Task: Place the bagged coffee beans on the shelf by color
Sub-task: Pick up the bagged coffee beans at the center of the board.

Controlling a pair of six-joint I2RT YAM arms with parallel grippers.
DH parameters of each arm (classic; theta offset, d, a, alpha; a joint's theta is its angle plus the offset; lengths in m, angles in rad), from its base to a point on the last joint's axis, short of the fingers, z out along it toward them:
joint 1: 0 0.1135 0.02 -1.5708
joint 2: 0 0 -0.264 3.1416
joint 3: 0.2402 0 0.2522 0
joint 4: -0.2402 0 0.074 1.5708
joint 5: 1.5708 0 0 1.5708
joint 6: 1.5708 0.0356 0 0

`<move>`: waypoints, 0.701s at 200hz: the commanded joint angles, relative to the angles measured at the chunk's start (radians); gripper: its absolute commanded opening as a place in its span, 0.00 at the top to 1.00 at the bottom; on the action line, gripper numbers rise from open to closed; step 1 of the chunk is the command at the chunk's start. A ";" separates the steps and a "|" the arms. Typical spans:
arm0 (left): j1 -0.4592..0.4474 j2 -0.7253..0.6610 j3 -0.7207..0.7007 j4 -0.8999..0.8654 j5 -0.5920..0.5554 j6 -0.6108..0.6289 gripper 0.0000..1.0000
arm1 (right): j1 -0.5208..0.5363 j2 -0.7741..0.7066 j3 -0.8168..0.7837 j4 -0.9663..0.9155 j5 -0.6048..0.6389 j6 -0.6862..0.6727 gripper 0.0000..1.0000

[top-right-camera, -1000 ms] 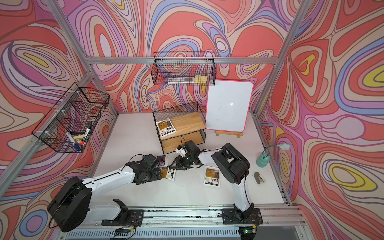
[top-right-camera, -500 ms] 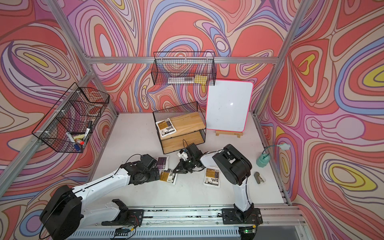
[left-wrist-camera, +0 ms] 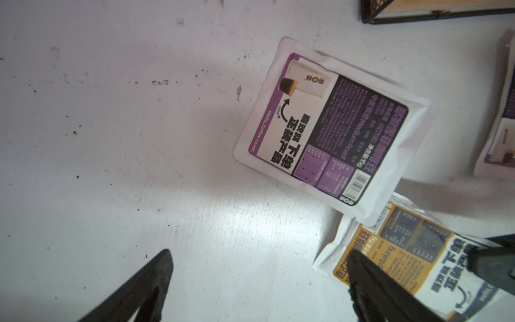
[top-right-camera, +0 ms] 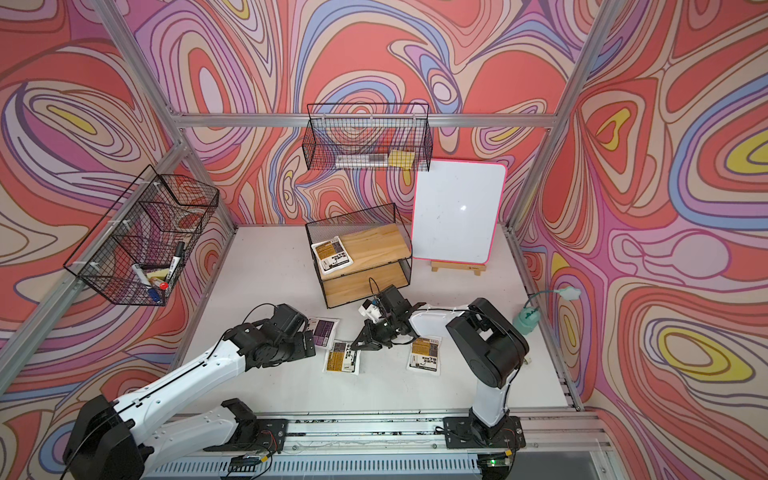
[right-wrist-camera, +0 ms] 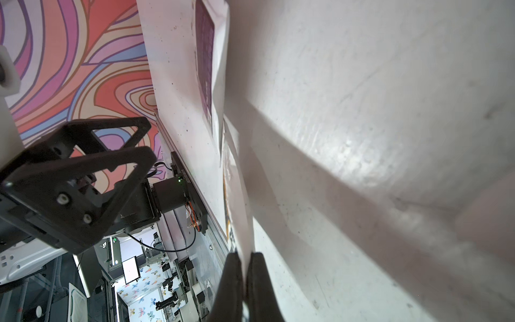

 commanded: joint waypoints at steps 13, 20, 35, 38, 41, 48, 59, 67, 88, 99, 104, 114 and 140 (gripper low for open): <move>0.007 0.012 0.051 -0.038 -0.016 0.024 0.01 | 0.001 -0.110 -0.010 -0.178 0.033 -0.109 1.00; 0.007 0.014 0.058 -0.041 -0.018 0.025 0.01 | -0.001 -0.129 -0.015 -0.203 0.039 -0.121 1.00; 0.006 0.017 0.075 -0.044 -0.020 0.029 0.01 | -0.008 -0.170 -0.030 -0.233 0.045 -0.128 1.00; 0.007 0.017 0.079 -0.046 -0.020 0.030 0.01 | -0.009 -0.177 -0.032 -0.237 0.047 -0.128 1.00; 0.006 0.016 0.083 -0.047 -0.022 0.030 0.01 | -0.010 -0.184 -0.035 -0.241 0.048 -0.126 1.00; 0.007 0.017 0.091 -0.047 -0.024 0.032 0.01 | -0.014 -0.200 -0.037 -0.252 0.050 -0.127 1.00; 0.007 0.017 0.104 -0.048 -0.027 0.033 0.01 | -0.017 -0.226 -0.037 -0.267 0.053 -0.126 1.00; 0.007 0.015 0.113 -0.048 -0.032 0.036 0.01 | -0.020 -0.244 -0.035 -0.276 0.054 -0.122 1.00; 0.007 0.008 0.147 -0.053 -0.048 0.046 0.01 | -0.032 -0.286 -0.017 -0.292 0.059 -0.107 1.00; 0.007 0.004 0.168 -0.053 -0.057 0.054 0.01 | -0.041 -0.304 -0.002 -0.292 0.058 -0.095 1.00; 0.007 0.003 0.180 -0.054 -0.062 0.057 0.01 | -0.046 -0.312 0.007 -0.290 0.058 -0.087 1.00; 0.007 0.001 0.203 -0.057 -0.072 0.065 0.01 | -0.057 -0.327 0.029 -0.290 0.054 -0.077 1.00; 0.013 0.003 0.268 -0.065 -0.087 0.089 0.01 | -0.101 -0.346 0.095 -0.291 0.042 -0.059 1.00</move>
